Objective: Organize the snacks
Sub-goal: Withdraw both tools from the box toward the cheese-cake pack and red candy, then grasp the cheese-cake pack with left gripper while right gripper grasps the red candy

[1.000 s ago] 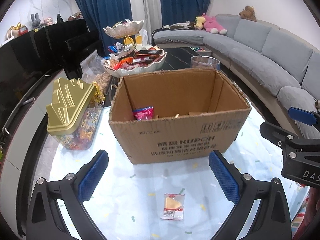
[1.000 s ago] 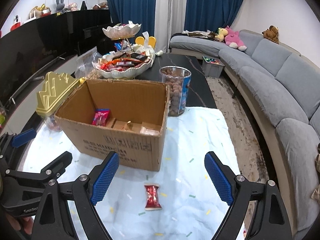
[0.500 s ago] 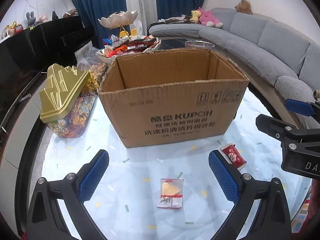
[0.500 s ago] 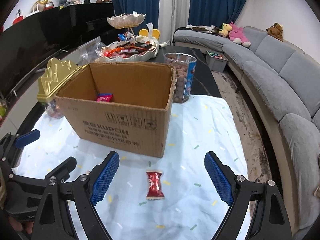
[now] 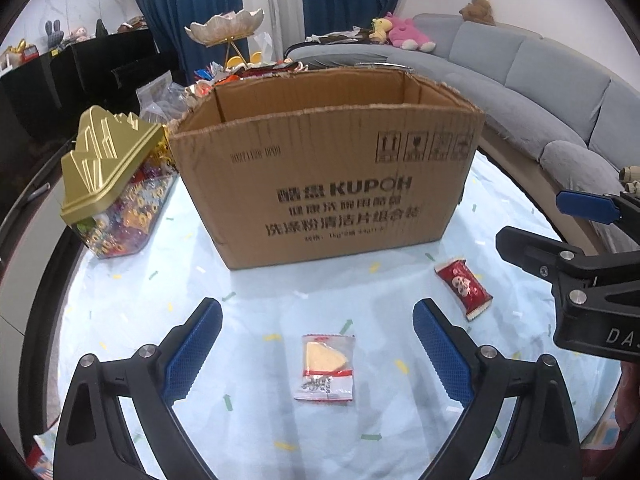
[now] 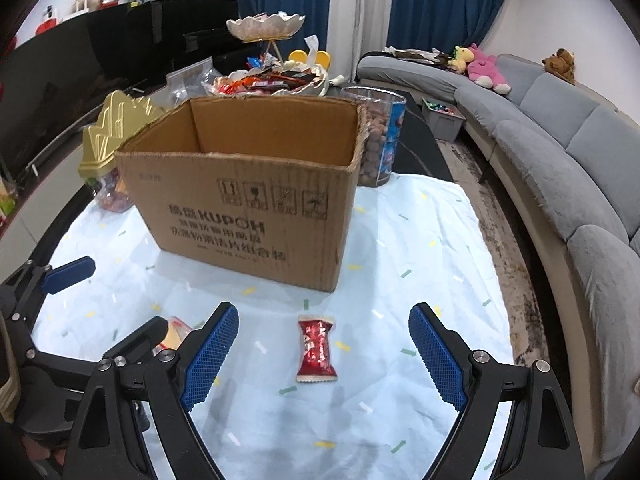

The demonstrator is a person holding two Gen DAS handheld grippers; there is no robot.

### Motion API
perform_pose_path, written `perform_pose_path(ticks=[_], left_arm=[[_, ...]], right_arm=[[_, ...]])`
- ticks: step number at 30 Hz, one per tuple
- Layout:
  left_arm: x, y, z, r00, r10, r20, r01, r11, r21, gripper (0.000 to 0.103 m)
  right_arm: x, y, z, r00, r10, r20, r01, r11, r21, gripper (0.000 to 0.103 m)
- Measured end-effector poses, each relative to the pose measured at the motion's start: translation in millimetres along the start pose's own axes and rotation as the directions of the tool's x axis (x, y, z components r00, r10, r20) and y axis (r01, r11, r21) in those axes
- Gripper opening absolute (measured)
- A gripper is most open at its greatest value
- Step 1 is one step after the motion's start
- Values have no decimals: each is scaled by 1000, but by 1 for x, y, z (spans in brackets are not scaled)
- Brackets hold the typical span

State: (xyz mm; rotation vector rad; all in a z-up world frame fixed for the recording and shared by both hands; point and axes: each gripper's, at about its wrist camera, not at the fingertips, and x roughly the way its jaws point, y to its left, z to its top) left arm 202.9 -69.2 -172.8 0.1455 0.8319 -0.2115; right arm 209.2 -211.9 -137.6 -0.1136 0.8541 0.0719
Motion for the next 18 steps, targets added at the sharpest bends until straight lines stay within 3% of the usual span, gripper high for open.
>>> perform_pose_path(ticks=[6, 18], left_arm=[[9, 0, -12, 1000, -9, -7, 9, 1000, 2, 98], [30, -2, -31, 999, -14, -33, 14, 1000, 5, 87]], right_arm=[[6, 5, -9, 1000, 3, 1, -3, 1000, -10, 88], [30, 8, -25, 999, 22, -34, -22, 1000, -4, 88]])
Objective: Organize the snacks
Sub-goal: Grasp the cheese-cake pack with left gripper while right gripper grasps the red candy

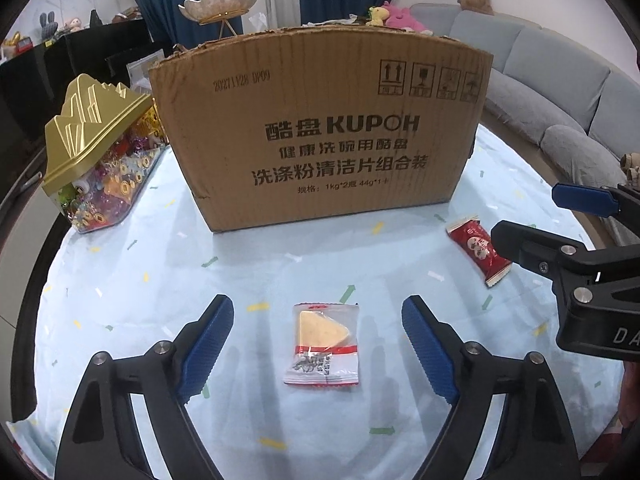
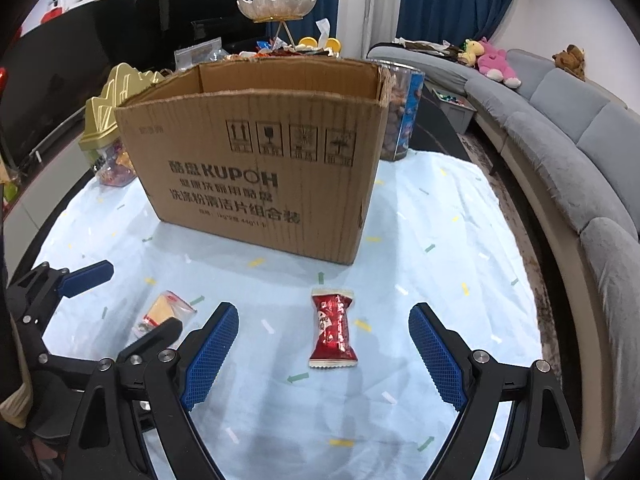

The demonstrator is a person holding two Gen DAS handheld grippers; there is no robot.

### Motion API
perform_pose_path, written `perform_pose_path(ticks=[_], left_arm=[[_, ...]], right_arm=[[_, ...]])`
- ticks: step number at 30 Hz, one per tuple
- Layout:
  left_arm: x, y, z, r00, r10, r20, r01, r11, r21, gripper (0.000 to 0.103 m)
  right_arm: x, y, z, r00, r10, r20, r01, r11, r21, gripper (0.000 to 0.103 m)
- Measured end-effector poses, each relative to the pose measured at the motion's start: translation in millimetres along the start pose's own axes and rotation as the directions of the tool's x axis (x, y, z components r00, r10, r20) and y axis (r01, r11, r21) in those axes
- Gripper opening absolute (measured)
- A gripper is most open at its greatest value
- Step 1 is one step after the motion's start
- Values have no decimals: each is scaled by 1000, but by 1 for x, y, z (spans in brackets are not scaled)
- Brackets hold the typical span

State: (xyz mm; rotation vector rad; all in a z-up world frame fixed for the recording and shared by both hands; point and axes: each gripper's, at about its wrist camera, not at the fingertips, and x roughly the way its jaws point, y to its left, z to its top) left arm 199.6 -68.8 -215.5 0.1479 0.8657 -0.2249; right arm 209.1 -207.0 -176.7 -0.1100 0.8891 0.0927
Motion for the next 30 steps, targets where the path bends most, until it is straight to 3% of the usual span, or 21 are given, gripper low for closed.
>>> perform_pose_path(ticks=[14, 27, 30], left_arm=[[26, 6, -13, 998, -25, -51, 24, 1000, -9, 71], [30, 5, -18, 999, -30, -43, 29, 999, -19, 60], [29, 3, -19, 999, -35, -38, 34, 999, -22, 54]], right_arm=[[25, 4, -11, 1000, 4, -14, -4, 1000, -5, 88], [45, 1, -18, 999, 6, -42, -6, 1000, 7, 87], [49, 0, -18, 999, 6, -45, -6, 1000, 8, 81]])
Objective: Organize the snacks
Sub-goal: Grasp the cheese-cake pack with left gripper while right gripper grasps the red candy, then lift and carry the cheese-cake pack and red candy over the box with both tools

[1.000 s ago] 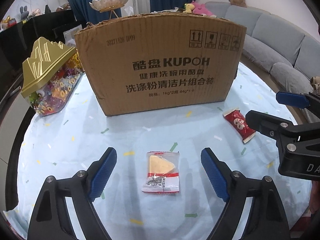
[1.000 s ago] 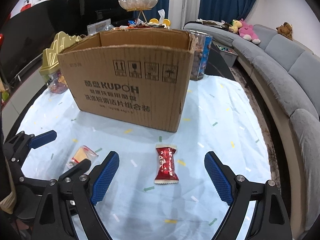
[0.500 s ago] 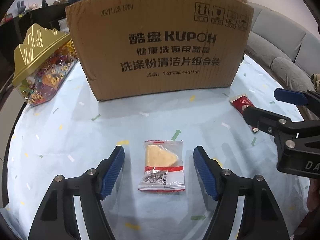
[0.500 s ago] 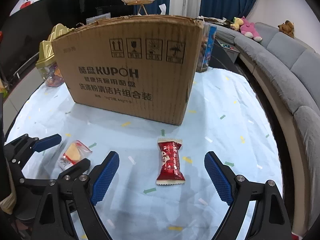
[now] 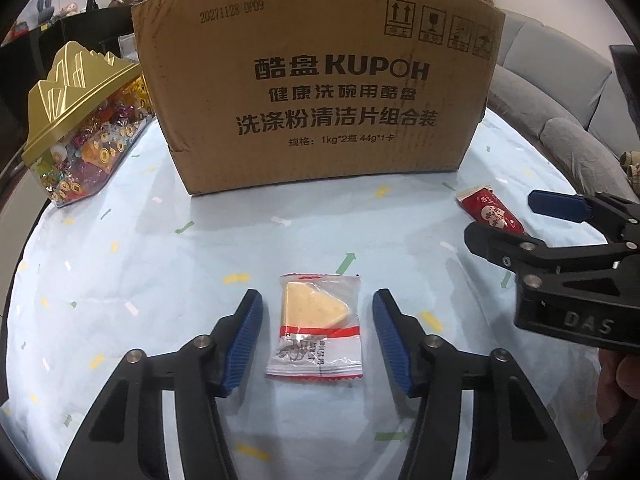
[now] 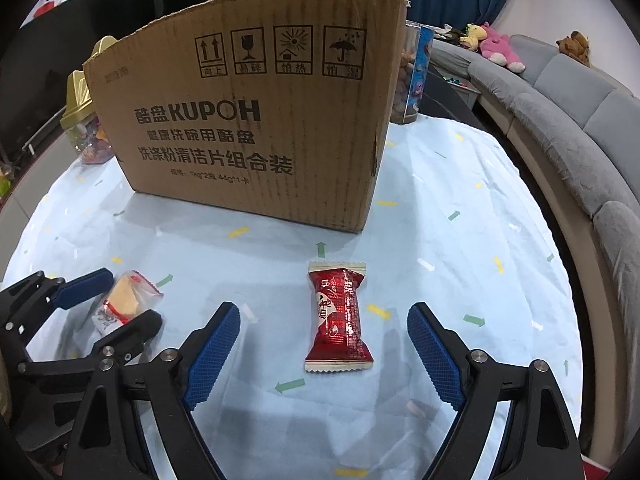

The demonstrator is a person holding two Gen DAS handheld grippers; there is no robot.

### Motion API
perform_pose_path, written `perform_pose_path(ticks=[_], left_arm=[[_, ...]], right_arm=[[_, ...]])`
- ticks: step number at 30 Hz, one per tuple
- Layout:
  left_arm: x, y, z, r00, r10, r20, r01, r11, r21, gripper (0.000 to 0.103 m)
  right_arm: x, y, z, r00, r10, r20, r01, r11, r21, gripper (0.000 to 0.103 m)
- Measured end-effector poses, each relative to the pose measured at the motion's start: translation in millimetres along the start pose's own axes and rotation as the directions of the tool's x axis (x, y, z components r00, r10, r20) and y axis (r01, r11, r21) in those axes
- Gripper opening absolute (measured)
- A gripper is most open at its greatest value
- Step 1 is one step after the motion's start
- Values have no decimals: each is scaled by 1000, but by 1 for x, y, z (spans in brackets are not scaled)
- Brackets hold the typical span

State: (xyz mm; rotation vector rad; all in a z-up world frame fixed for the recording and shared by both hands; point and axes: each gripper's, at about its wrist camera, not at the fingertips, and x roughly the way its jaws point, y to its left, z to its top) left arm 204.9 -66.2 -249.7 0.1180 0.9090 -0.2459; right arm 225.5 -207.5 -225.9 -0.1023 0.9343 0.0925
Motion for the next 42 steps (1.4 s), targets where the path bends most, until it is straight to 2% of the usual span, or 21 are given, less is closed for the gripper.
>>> perform_pose_path(ticks=[5, 12, 15, 24, 42], left_arm=[[-3, -8, -1, 1000, -8, 9, 8, 1000, 21, 39], [-3, -8, 0, 1000, -10, 10, 10, 1000, 25, 36], [-3, -8, -1, 1000, -11, 10, 10, 1000, 28, 35], [-6, -8, 0, 1000, 4, 9, -4, 999, 32, 34], [-38, -1, 20, 996, 49, 74, -50, 999, 14, 34]], right_arm=[[5, -3, 0, 1000, 11, -24, -10, 1000, 17, 65], [9, -7, -3, 998, 29, -48, -27, 999, 30, 46], [8, -7, -3, 999, 21, -46, -20, 999, 30, 31], [0, -4, -1, 999, 21, -24, -21, 1000, 20, 30], [-36, 4, 12, 999, 24, 39, -24, 1000, -7, 28]])
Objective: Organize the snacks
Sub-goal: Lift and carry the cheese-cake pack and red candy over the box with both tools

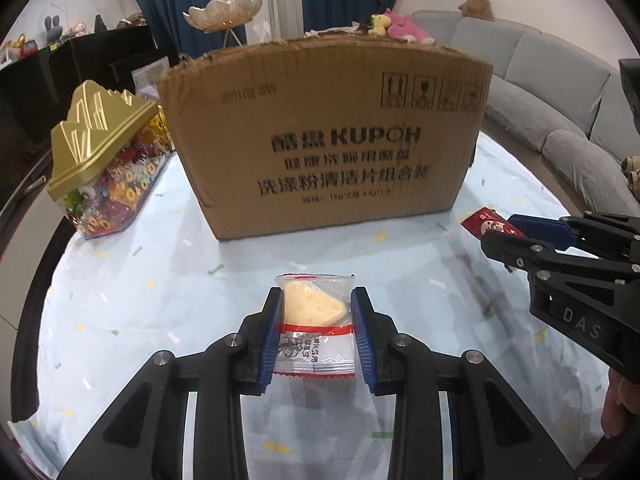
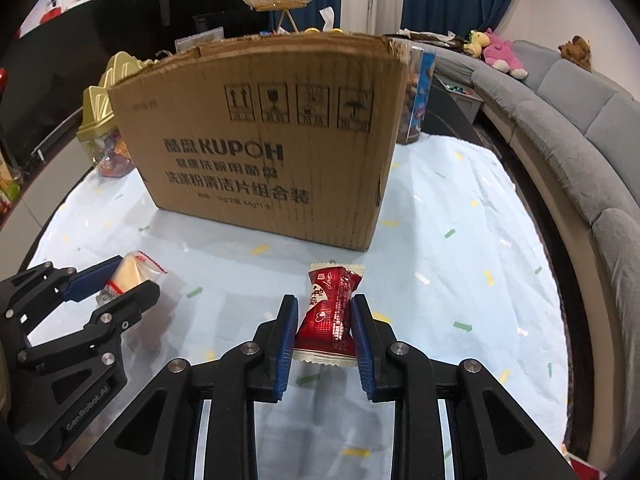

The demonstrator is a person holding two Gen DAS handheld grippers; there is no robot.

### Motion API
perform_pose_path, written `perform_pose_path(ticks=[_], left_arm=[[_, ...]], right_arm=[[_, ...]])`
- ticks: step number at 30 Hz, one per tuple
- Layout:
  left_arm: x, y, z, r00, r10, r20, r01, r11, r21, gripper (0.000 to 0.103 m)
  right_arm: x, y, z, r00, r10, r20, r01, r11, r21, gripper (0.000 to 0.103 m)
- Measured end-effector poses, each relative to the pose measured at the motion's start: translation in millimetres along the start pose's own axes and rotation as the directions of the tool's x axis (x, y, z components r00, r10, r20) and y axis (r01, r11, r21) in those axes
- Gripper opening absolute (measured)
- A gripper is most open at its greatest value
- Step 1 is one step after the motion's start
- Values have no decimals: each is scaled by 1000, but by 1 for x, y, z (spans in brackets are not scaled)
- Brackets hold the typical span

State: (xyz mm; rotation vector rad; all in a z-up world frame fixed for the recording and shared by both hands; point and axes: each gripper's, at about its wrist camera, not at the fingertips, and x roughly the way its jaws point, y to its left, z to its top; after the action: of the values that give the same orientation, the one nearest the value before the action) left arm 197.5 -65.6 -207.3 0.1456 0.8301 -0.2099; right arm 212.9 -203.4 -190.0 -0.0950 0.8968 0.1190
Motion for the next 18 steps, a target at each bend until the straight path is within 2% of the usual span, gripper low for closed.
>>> perform_pose_path(ticks=[18], left_arm=[[-40, 9, 30, 996, 30, 86, -27, 999, -34, 34]], right_arm=[[-53, 14, 24, 994, 2, 108, 2, 999, -39, 27]])
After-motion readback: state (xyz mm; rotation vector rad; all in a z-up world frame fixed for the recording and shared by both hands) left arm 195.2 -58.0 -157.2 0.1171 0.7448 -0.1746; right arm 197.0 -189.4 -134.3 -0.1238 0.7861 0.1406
